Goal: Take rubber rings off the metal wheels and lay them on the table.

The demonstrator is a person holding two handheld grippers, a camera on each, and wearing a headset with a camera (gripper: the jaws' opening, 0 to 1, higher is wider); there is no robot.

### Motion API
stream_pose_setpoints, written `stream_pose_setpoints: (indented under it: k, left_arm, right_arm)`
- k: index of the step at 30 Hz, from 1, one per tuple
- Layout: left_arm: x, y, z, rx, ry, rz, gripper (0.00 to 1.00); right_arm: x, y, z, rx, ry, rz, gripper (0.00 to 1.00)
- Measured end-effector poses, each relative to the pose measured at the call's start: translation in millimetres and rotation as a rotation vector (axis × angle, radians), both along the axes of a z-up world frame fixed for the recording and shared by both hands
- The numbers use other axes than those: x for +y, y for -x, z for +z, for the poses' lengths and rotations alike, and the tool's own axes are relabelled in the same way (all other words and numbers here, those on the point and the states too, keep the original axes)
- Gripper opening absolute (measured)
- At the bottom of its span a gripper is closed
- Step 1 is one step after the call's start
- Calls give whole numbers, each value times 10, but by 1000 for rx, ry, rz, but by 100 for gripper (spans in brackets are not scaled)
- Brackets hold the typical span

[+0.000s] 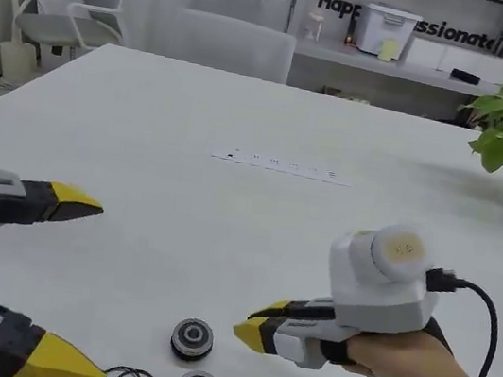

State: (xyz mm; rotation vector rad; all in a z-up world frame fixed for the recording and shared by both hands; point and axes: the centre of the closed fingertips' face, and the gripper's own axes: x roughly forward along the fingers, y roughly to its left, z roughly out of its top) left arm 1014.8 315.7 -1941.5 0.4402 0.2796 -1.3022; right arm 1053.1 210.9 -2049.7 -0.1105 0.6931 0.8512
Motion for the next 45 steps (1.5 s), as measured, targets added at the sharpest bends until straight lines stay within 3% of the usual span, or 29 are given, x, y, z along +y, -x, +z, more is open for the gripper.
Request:
stream_pose_setpoints:
  k: [9,19,24,28,34,45]
  left_arm:
    - [-282,-193,112,-44,-10,-66,82]
    - [-574,-447,94,-49,14,-98,78]
    - [-662,-537,-47,-59,20,-80,70]
    - [-680,-526,-227,-44,33,-62,67]
    - [-606,-538,-489,-21,8,-34,61]
    - [-587,-531,-762,2,-40,-23,49]
  right_arm:
    - [-4,-2,-17,7,1,0,11]
    - [-4,-7,-14,9,-10,-2,12]
    - [-17,-5,-40,16,-6,-5,12]
    - [-13,-3,-52,20,-6,-6,12]
    - [18,20,-105,33,-2,7,12]
    - [61,56,-180,45,12,33,12]
